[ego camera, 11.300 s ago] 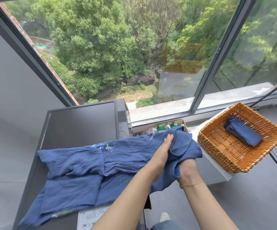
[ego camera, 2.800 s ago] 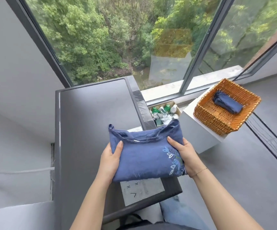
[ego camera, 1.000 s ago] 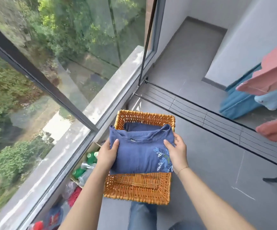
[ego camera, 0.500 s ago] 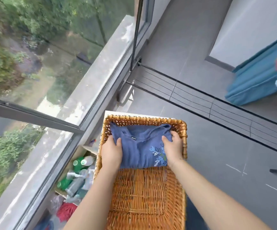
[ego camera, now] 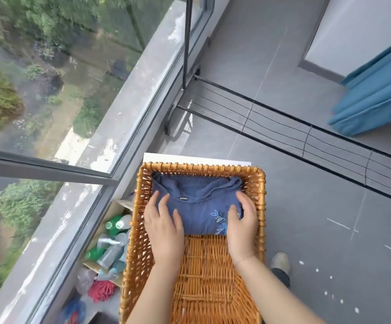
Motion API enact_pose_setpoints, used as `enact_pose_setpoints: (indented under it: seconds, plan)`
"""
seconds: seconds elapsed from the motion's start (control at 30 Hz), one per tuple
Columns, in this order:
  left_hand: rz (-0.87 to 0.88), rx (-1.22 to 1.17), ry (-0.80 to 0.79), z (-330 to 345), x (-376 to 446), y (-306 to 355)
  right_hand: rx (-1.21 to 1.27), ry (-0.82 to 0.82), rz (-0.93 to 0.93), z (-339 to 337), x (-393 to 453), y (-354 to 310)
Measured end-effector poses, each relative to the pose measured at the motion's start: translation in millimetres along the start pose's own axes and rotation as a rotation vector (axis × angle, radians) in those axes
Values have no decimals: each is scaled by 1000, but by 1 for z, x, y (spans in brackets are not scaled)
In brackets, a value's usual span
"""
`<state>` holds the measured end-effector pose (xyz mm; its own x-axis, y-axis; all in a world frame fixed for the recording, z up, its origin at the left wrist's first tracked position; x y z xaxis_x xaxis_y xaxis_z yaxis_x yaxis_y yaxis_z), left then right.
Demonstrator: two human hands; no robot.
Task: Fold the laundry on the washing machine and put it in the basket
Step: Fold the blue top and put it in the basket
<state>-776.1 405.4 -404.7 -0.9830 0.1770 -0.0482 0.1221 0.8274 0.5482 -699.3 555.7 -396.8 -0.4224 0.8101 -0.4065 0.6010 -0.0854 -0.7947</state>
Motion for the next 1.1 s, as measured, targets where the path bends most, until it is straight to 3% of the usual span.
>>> enact_pose_setpoints:
  seconds: [0.03,0.1,0.2,0.3,0.47,0.6,0.7,0.8,0.97,1.1]
  plan:
    - [84,45,-43,5,-3,-3,-80,-38,-100,-1,-6,3]
    - [184,151,-278,20,-4,-12,-300,-195,-264,6,-4,11]
    - [238,357,-538,41,8,-25,-679,-415,-375,21,24,27]
    - [182,483,-661,55,30,-31,-821,-495,-246,31,47,37]
    - [163,508,-728,62,36,-33,-976,-486,-185,41,43,45]
    - [118,504,-842,53,45,-25,-1000,-634,-108,40,48,39]
    - [82,368,-790,32,50,-12,-867,-650,-49,29,47,19]
    - [79,187,-576,-8,42,2,-669,-562,-42,7,33,-5]
    - [-7,-10,-492,-62,4,34,-474,-527,-148,-42,-4,-38]
    - [-53,-151,-328,-89,-21,84,-320,-571,-178,-85,-19,-60]
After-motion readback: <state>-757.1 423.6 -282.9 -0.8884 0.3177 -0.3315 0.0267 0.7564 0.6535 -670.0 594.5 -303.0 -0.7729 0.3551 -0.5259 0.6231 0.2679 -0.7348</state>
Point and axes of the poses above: each hand's wrist, its own x-axis towards the middle knuckle, its own z-axis out of the palm, y = z × x, the point moved 3 cm from there along x, towards the middle knuckle, and after that the axes turned 1 degree about -x, right-handed, at the moved point
